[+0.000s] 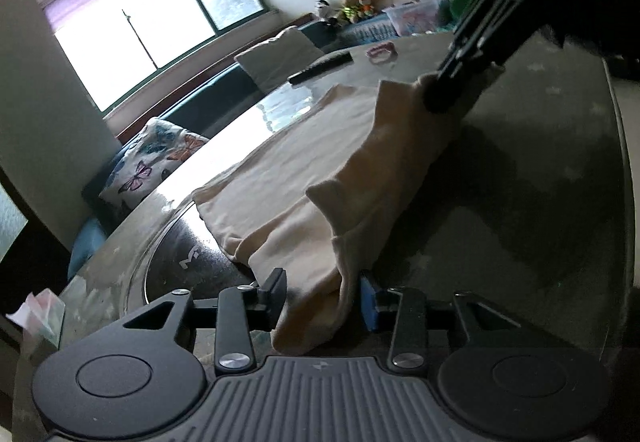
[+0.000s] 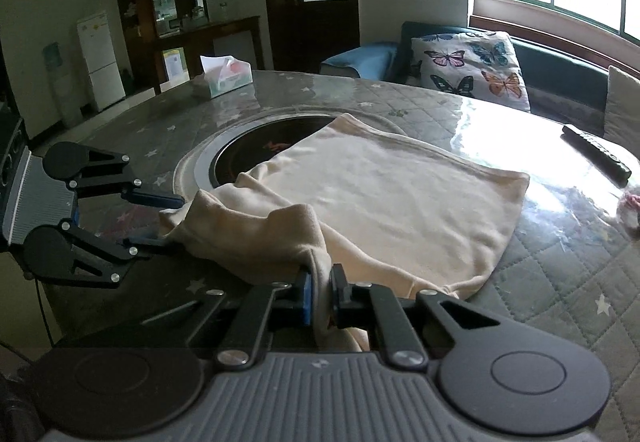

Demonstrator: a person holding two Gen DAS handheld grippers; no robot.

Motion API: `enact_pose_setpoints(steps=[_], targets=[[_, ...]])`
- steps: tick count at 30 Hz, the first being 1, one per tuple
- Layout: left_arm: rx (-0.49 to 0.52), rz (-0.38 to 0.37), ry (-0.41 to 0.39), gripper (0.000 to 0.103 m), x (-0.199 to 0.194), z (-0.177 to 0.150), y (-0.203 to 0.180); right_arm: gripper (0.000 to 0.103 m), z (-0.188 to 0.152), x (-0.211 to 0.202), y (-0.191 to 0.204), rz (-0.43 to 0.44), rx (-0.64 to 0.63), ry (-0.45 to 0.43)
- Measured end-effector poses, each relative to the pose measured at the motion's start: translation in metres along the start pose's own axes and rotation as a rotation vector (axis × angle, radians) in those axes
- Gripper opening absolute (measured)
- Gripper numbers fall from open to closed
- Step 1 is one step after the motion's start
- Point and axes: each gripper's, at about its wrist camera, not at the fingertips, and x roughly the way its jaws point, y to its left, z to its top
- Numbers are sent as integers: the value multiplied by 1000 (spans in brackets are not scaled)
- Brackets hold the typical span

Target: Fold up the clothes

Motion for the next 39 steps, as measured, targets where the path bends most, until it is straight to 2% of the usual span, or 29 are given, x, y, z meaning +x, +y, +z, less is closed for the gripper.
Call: enact_pose_setpoints(steps=[3, 5, 10, 15, 19, 21, 25, 29, 36, 39], targets=[[11, -15, -4, 9, -1, 0, 2, 7, -2, -2, 3, -7, 2, -10], [-10, -17, -15, 6, -6, 2, 5, 6, -3, -6, 5, -13, 0, -22], [-89, -39, -46, 5, -30, 12, 10, 6, -6, -24, 10, -19, -5, -75], [-147, -66, -70, 5, -74, 23, 7, 6, -12, -60, 19, 8, -20, -111], [-192, -62, -95, 5, -109, 35, 5, 6, -18, -99, 30, 43, -17, -150], [-185, -42, -100, 5, -112, 43, 6, 5, -16, -109, 32, 49, -10, -163], [-220, -30, -106, 5, -92, 57, 21, 5, -4, -108, 23, 35, -7, -175], [-238, -19, -99, 5, -53, 72, 44, 5, 16, -92, 2, 20, 15, -172], [-264, -13, -27, 5, 29, 82, 75, 5, 47, -37, -43, -14, 57, -128], [-285, -19, 16, 5, 60, 76, 79, 5, 52, -8, -61, -30, 101, -106]])
